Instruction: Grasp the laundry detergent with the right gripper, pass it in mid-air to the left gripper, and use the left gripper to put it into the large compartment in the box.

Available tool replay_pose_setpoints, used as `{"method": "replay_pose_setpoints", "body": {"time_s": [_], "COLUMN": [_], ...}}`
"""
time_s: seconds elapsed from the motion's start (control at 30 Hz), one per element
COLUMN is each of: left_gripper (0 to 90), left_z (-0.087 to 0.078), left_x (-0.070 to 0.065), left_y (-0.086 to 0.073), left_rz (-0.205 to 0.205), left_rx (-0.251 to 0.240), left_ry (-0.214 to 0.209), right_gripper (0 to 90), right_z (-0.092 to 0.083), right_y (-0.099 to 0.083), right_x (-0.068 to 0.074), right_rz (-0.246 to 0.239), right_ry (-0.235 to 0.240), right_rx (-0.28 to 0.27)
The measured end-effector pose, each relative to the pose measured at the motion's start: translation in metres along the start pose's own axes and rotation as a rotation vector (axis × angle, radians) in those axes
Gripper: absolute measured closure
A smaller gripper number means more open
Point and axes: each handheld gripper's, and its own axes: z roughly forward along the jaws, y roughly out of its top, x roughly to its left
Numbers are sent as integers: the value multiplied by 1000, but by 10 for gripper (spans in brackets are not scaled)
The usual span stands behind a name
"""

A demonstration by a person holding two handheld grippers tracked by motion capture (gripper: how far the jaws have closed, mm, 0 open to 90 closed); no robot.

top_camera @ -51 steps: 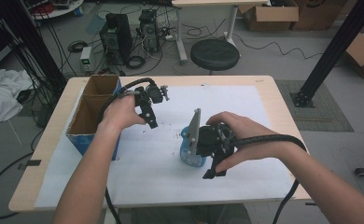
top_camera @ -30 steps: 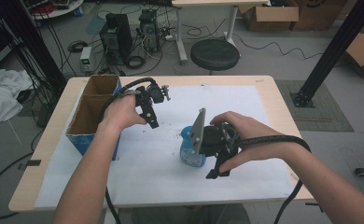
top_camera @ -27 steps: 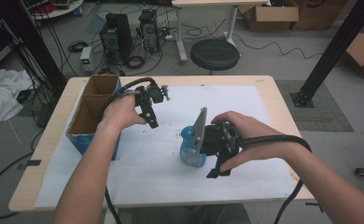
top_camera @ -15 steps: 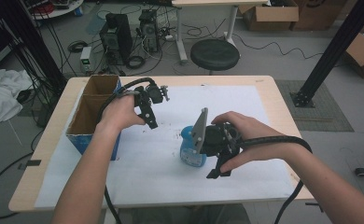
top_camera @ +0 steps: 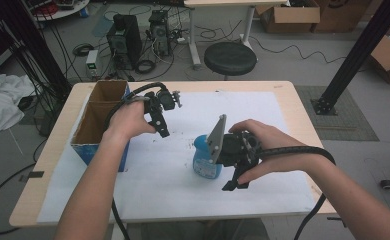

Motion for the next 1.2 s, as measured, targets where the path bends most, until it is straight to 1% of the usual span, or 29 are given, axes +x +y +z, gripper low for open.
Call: {"method": "replay_pose_setpoints", "body": {"time_s": [0.03,0.1,0.13,0.2,0.27,0.3,0.37,0.57,0.73,0.83,0.9,0.97,1.2], "left_gripper": [1,1,1,1,1,1,1,1,1,1,1,1,1], "left_z": [0,-1,-2,-2,-2,-3,-3,-5,-7,-7,-8,-8,-8], "left_x": [0,1,1,1,0,0,0,-1,-2,-2,-2,-3,-3], "left_y": [0,-1,-1,0,-1,0,0,-2,-4,-6,-7,-7,-8], "left_rz": [-1,0,-4,1,-3,2,6,2,2,-3,-1,-1,-2], "left_rx": [-1,-7,-9,-12,-18,-15,-14,-20,-12,-13,-9,-12,-9], "left_ry": [-5,2,-4,0,-1,-2,-3,-3,0,-1,1,5,3], "right_gripper": [285,277,277,268,253,253,240,218,212,204,202,201,188], "right_z": [-1,-5,-5,-8,-12,-12,-15,-20,-23,-24,-24,-23,-17], "right_y": [-1,-3,-3,-7,-13,-13,-18,-30,-40,-46,-52,-57,-76], "right_x": [0,-1,-1,-1,-3,-3,-4,-6,-9,-10,-12,-14,-23], "right_rz": [2,10,10,21,40,40,52,80,94,117,135,156,208], "right_ry": [-2,-10,-10,-17,-20,-20,-28,-50,-74,-93,-101,-109,-141], "right_rx": [-6,-24,-24,-45,-78,-78,-98,-171,-240,-271,-308,-329,-412]}}
